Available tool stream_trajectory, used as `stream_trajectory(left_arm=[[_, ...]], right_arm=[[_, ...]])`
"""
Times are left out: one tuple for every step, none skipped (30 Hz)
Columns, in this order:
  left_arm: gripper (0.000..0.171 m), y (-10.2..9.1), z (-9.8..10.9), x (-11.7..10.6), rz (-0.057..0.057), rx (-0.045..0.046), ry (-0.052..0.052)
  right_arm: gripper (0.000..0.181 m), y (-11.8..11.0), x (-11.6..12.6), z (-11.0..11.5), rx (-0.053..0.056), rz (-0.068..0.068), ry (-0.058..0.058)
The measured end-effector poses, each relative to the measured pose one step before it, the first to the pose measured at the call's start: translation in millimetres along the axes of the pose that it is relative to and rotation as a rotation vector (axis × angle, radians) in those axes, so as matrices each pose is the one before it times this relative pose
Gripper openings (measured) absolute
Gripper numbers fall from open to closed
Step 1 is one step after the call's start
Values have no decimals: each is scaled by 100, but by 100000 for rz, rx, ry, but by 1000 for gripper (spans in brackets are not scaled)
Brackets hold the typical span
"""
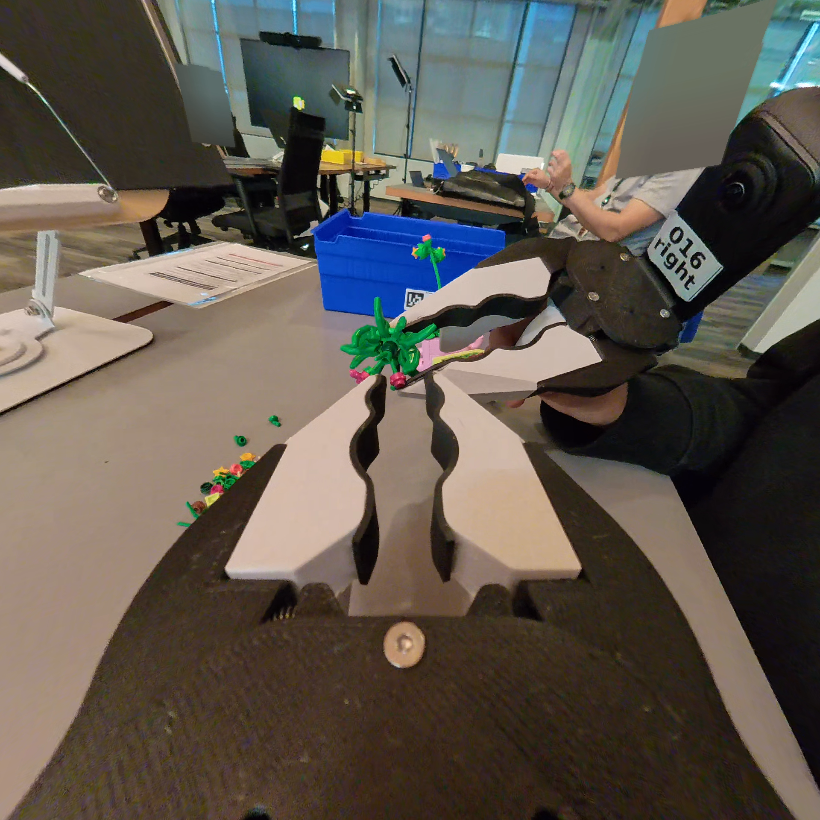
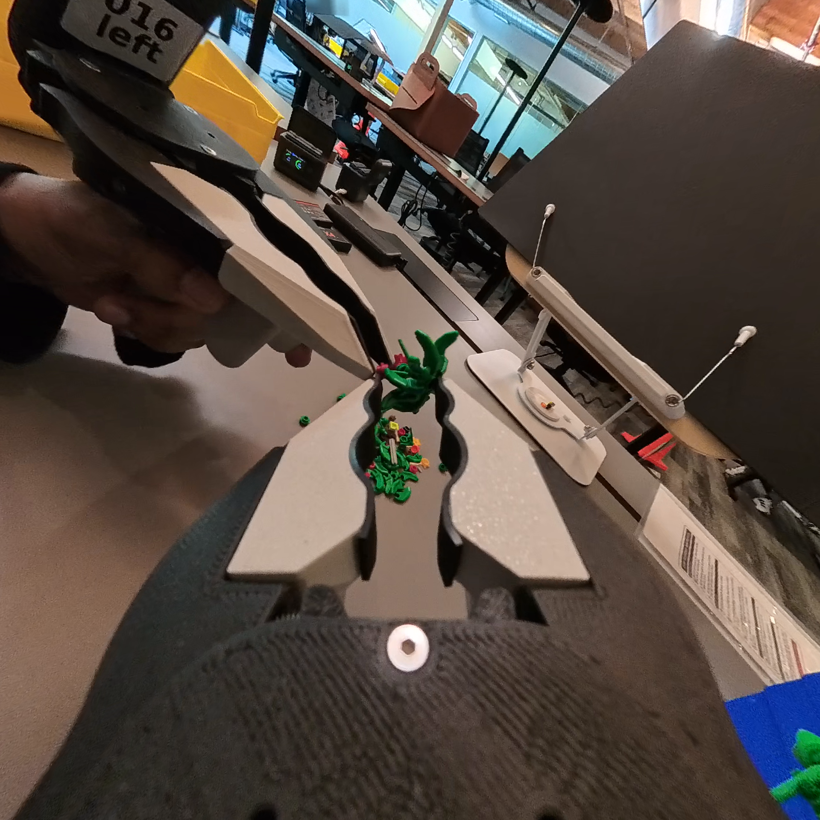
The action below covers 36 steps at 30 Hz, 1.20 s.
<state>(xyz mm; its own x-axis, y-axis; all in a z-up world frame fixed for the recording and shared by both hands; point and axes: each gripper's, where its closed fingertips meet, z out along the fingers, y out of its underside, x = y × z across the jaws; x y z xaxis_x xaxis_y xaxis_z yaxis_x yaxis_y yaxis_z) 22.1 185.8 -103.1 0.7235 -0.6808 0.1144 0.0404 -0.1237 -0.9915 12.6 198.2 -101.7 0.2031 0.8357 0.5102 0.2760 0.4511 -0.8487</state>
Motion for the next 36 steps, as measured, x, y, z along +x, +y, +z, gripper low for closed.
stream_trajectory(left_arm=[[12,19,9,29,959,-119,-178],[11,25,19,4,817,-187,-331],[10,35,11,-41,838,-198,-582],[7,32,-3,-118,851,-185,-1028],[6,49,-12,-61,1181,-298,-655],[6,85,10,-37,870,-597,-450],[6,64,14,-41,630,-535,-404],[6,45,15,-31,801,-313,-443],[6,10,4,-22,1035,-193,-564],[5,35,15,-23,1216,-321,-636],[5,33,14,-9,1130,-319,-585],[4,29,9,-33,1093,-303,-620],[2,-4,10,-18,1132,-141,-639],[1,36,6,-25,1274,-305,-672],[1,46,13,-11,1136,-402,-549],[1,25,15,-19,810,-234,-465],[1,8,9,-5,805,-190,-409],[0,-20,-10,-2,818,-41,-356],[0,-20,-9,-4,673,34,-285],[0,17,-9,-6,444,-149,-176],[0,54,9,-9,329,-354,-84],[0,56,2,-36,460,-362,-158],[0,55,10,-25,493,-234,-270],[0,54,12,-26,316,-64,-269],[0,-9,-4,-12,293,348,-240],[0,-159,-63,-19,208,1382,-312],[0,-199,-91,-27,-221,1592,-69],[0,-174,-79,-125,-992,1089,-300],[3,-112,-67,-197,-1613,736,-400],[7,-93,-50,-161,-2095,724,51],[13,-59,-38,-145,-2772,798,366],[21,-51,0,-66,-3738,772,1230],[30,-63,-3,63,-5027,851,2537],[37,-127,-1,143,-6275,1220,3439],[43,-205,-21,226,-7329,1743,4304],[48,-260,-46,327,-8311,2190,5344]], right_arm=[[22,23,-26,7,17,295,-348],[22,41,-5,9,-159,26,-151],[22,40,-18,16,-195,-293,-65],[22,27,-63,17,-107,-405,-286],[22,23,-62,29,-181,-291,-232],[22,55,-20,32,-367,-231,-10],[22,64,-18,33,-376,-279,18],[22,40,-19,24,-221,-263,-45],[22,49,-23,27,-167,-59,-159],[22,36,-22,14,-202,146,-233],[22,44,-19,13,-142,123,-262],[22,40,-36,0,-50,79,-334],[22,32,-34,2,-47,290,-412],[22,52,-16,5,-67,657,-448],[22,43,-5,15,-87,822,-467],[22,43,-1,15,-66,693,-412],[22,32,3,15,5,556,-300],[22,-1,1,2,80,601,-247],[22,10,-6,20,99,788,-279],[22,22,-8,25,-15,918,-378],[22,65,-21,32,-171,964,-496],[22,78,-23,49,-258,1092,-547],[21,88,-23,60,-311,1312,-560],[22,87,-13,45,-292,1507,-580],[21,111,31,45,-398,1521,-456],[22,191,142,48,-876,1256,165],[21,252,206,48,-1145,941,496],[21,193,140,30,-811,1021,17],[22,46,11,-15,27,1428,-766],[21,-146,-107,-68,1111,1881,-1583],[21,-269,-219,-121,1842,2138,-2381],[21,-310,-253,-150,2092,2140,-2713],[21,-332,-221,-191,2171,2058,-2523],[22,-379,-202,-199,2412,2062,-2495],[22,-421,-237,-233,2799,2300,-2788],[22,-483,-317,-245,3177,2633,-3397]])
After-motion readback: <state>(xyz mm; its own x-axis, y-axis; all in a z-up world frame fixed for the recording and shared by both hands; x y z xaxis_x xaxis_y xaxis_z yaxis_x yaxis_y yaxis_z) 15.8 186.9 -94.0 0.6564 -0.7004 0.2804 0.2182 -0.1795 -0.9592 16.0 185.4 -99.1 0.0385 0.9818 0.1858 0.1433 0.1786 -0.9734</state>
